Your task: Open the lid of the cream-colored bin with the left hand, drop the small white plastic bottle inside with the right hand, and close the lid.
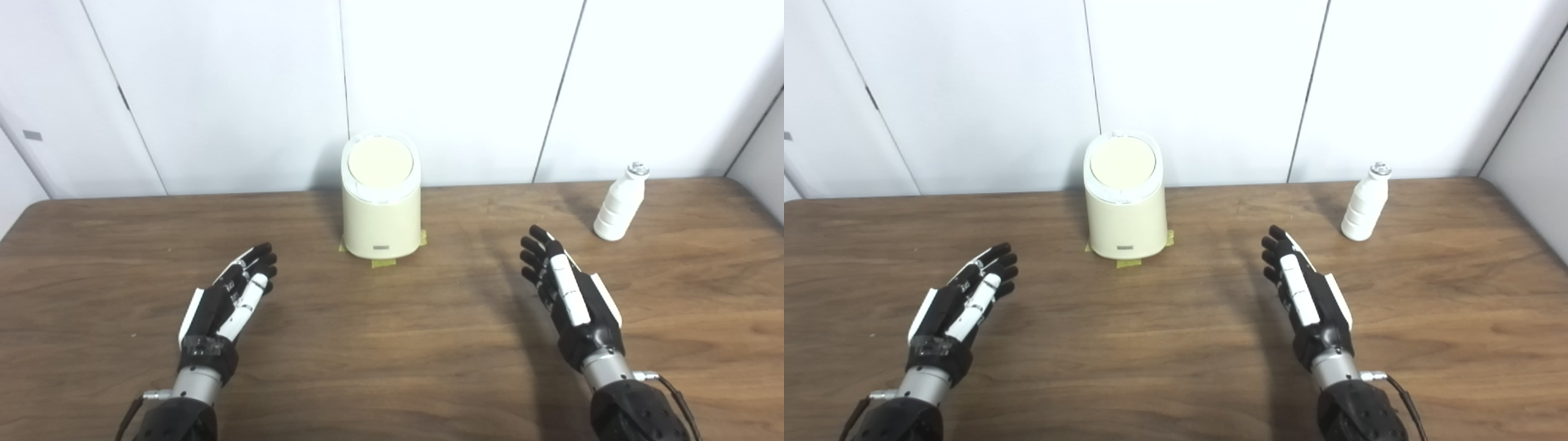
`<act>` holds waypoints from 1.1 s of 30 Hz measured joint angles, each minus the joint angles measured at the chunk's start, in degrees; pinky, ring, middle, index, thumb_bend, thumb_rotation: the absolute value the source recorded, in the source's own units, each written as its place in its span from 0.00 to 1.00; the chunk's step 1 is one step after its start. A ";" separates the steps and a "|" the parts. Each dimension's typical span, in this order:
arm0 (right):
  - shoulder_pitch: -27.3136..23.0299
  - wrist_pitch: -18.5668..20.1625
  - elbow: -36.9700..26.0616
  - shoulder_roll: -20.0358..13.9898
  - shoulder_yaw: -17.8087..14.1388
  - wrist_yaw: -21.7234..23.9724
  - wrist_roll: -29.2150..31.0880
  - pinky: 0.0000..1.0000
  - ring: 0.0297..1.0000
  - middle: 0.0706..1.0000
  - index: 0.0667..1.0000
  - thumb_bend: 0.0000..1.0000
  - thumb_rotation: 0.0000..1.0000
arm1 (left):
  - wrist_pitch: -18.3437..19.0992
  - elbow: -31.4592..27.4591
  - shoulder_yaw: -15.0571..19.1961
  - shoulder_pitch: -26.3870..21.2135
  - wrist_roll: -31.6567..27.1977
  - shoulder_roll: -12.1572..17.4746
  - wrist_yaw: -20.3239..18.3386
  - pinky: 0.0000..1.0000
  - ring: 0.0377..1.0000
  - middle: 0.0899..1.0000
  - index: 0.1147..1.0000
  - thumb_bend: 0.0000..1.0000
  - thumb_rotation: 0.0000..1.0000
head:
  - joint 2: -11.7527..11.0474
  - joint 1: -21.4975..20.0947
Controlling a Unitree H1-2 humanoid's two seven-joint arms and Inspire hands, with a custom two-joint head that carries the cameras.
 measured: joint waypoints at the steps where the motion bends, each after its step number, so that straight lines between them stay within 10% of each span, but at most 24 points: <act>1: -0.01 0.00 0.00 -0.08 0.03 0.00 -0.05 0.96 0.95 0.93 0.92 0.56 0.86 | 0.00 0.00 0.00 0.00 0.00 0.01 0.00 0.89 0.86 0.84 0.85 0.30 0.47 | 0.00 0.00; 33: -0.50 -0.03 0.19 0.06 -0.53 0.00 -0.11 0.91 0.94 0.93 0.92 0.59 0.85 | 0.11 0.24 -0.69 -0.57 -0.16 1.15 -0.63 0.99 0.95 0.94 0.95 0.32 0.50 | -1.32 -0.17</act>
